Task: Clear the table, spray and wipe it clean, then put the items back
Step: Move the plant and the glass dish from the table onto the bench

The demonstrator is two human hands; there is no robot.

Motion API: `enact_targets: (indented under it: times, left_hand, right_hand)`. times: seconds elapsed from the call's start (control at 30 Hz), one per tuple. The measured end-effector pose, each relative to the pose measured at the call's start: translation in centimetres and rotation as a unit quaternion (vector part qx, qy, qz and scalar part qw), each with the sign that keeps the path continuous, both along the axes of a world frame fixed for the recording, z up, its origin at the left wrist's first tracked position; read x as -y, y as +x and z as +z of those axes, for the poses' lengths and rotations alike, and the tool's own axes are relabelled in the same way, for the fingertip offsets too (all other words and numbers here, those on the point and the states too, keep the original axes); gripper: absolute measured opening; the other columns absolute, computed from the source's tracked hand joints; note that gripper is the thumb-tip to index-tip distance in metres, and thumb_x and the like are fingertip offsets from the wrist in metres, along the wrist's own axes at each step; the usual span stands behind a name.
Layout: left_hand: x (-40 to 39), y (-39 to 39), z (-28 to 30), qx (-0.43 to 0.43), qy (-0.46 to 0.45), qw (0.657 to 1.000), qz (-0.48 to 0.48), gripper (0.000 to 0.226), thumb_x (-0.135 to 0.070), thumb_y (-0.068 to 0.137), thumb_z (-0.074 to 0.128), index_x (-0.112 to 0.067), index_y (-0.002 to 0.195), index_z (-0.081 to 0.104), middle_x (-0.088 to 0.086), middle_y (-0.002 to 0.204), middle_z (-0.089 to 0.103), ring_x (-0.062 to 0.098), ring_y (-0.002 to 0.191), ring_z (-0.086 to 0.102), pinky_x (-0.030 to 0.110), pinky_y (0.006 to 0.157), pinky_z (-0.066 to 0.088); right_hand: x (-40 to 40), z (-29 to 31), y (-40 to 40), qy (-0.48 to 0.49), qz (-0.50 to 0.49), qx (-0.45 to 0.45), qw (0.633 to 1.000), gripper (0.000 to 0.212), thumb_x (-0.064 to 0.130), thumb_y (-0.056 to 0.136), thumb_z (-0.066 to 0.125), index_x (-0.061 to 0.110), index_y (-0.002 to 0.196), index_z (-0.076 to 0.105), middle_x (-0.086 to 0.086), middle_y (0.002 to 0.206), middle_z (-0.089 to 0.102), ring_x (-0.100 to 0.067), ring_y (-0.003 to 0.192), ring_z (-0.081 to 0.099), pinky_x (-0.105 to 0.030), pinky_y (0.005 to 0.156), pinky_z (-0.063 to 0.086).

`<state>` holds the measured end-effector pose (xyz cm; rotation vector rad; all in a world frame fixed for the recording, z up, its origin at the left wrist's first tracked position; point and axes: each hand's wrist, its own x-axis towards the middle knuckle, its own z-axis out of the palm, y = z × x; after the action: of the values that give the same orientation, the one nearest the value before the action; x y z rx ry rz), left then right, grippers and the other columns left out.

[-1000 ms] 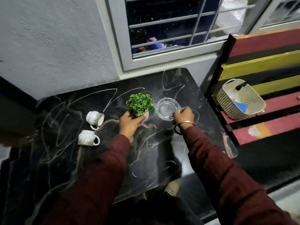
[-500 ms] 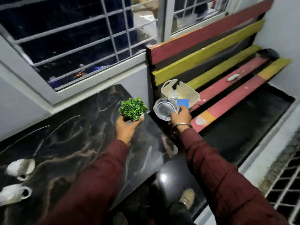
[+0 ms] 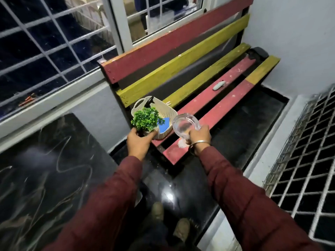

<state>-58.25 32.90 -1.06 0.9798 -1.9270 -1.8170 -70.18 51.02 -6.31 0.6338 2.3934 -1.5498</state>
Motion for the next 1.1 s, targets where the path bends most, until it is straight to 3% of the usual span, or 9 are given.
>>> enact_targets:
  times: [0.13, 0.23, 0.47, 0.6, 0.7, 0.8, 0.87, 1.0, 1.1]
  left_hand:
    - [-1.8, -5.1, -0.3, -0.005, 0.034, 0.999, -0.042, 0.056, -0.025, 0.061, 0.093, -0.009, 0.109, 0.069, 0.001, 0.098, 0.076, 0.011, 0.087, 0.073, 0.031, 0.085, 0.059]
    - [-2.9, -9.7, -0.7, -0.01, 0.024, 0.997, -0.078, 0.045, -0.001, 0.07, 0.087, 0.002, 0.11, 0.067, 0.006, 0.092, 0.075, 0.003, 0.073, 0.069, 0.017, 0.071, 0.056]
    - [-4.4, -19.6, -1.5, 0.026, -0.009, 0.993, -0.116, 0.04, -0.018, 0.062, 0.093, -0.014, 0.096, 0.072, 0.001, 0.087, 0.077, 0.01, 0.074, 0.068, 0.026, 0.076, 0.057]
    - [-6.0, -24.6, -4.9, 0.07, -0.001, 0.99, -0.122, 0.057, -0.035, 0.051, 0.096, -0.016, 0.099, 0.07, 0.004, 0.089, 0.077, 0.025, 0.088, 0.074, 0.046, 0.083, 0.06]
    - [-8.3, -28.1, -7.0, 0.103, -0.012, 0.987, -0.125, 0.053, -0.042, 0.054, 0.093, -0.02, 0.097, 0.069, -0.004, 0.087, 0.076, 0.015, 0.083, 0.073, 0.034, 0.079, 0.06]
    - [-11.5, -31.7, -10.0, 0.112, -0.011, 0.986, -0.121, 0.05, -0.034, 0.061, 0.093, -0.017, 0.102, 0.071, -0.008, 0.091, 0.076, 0.006, 0.083, 0.072, 0.026, 0.078, 0.058]
    - [-13.4, -34.1, -13.3, 0.128, -0.025, 0.983, -0.132, 0.051, -0.027, 0.064, 0.094, -0.014, 0.108, 0.072, -0.007, 0.095, 0.076, 0.004, 0.084, 0.072, 0.016, 0.075, 0.055]
    - [-15.7, -38.0, -18.4, 0.169, -0.072, 0.974, -0.135, 0.062, -0.041, 0.057, 0.093, -0.021, 0.111, 0.07, -0.009, 0.099, 0.076, 0.007, 0.09, 0.072, 0.032, 0.081, 0.06]
    - [-17.9, -39.8, -22.3, 0.191, -0.076, 0.971, -0.126, 0.059, -0.031, 0.062, 0.093, -0.019, 0.115, 0.068, -0.005, 0.102, 0.074, 0.01, 0.09, 0.068, 0.026, 0.078, 0.055]
  right_hand:
    - [-1.9, -2.2, -4.1, 0.008, -0.022, 0.021, 1.0, 0.036, 0.023, 0.057, 0.046, 0.023, 0.092, 0.041, -0.021, 0.099, 0.062, -0.043, 0.084, 0.067, -0.058, 0.072, 0.056]
    - [-2.0, 3.4, -5.3, 0.055, 0.003, 0.01, 0.998, 0.038, 0.021, 0.069, 0.049, 0.012, 0.107, 0.047, -0.023, 0.106, 0.063, -0.043, 0.093, 0.065, -0.052, 0.08, 0.055]
    - [-4.8, 4.2, -13.1, 0.092, -0.03, 0.033, 0.995, 0.032, 0.011, 0.085, 0.054, 0.002, 0.116, 0.051, -0.023, 0.116, 0.061, -0.037, 0.109, 0.057, -0.036, 0.088, 0.046]
    - [-6.8, -0.5, -18.4, 0.062, -0.089, 0.061, 0.992, 0.03, 0.009, 0.075, 0.058, 0.017, 0.104, 0.057, -0.018, 0.102, 0.066, -0.035, 0.096, 0.063, -0.042, 0.085, 0.053]
    - [-9.8, -8.4, -23.5, 0.036, -0.127, 0.069, 0.989, 0.026, 0.016, 0.062, 0.056, 0.031, 0.081, 0.046, -0.014, 0.088, 0.065, -0.038, 0.08, 0.067, -0.054, 0.07, 0.056]
    - [-12.0, -14.3, -27.3, 0.014, -0.113, 0.09, 0.989, 0.024, 0.018, 0.066, 0.053, 0.033, 0.082, 0.042, -0.012, 0.095, 0.061, -0.033, 0.082, 0.063, -0.054, 0.075, 0.055]
    - [-13.5, -18.2, -29.4, 0.038, -0.143, 0.057, 0.987, 0.021, 0.021, 0.061, 0.049, 0.038, 0.072, 0.045, -0.008, 0.081, 0.059, -0.037, 0.07, 0.064, -0.058, 0.066, 0.055]
    - [-15.2, -22.6, -32.4, 0.1, -0.111, 0.049, 0.988, 0.026, 0.023, 0.06, 0.049, 0.042, 0.078, 0.043, -0.009, 0.08, 0.062, -0.032, 0.067, 0.065, -0.055, 0.063, 0.056]
    - [-16.1, -23.0, -34.0, 0.125, -0.07, 0.061, 0.988, 0.026, 0.019, 0.062, 0.05, 0.029, 0.086, 0.048, -0.015, 0.088, 0.065, -0.037, 0.073, 0.065, -0.05, 0.068, 0.056]
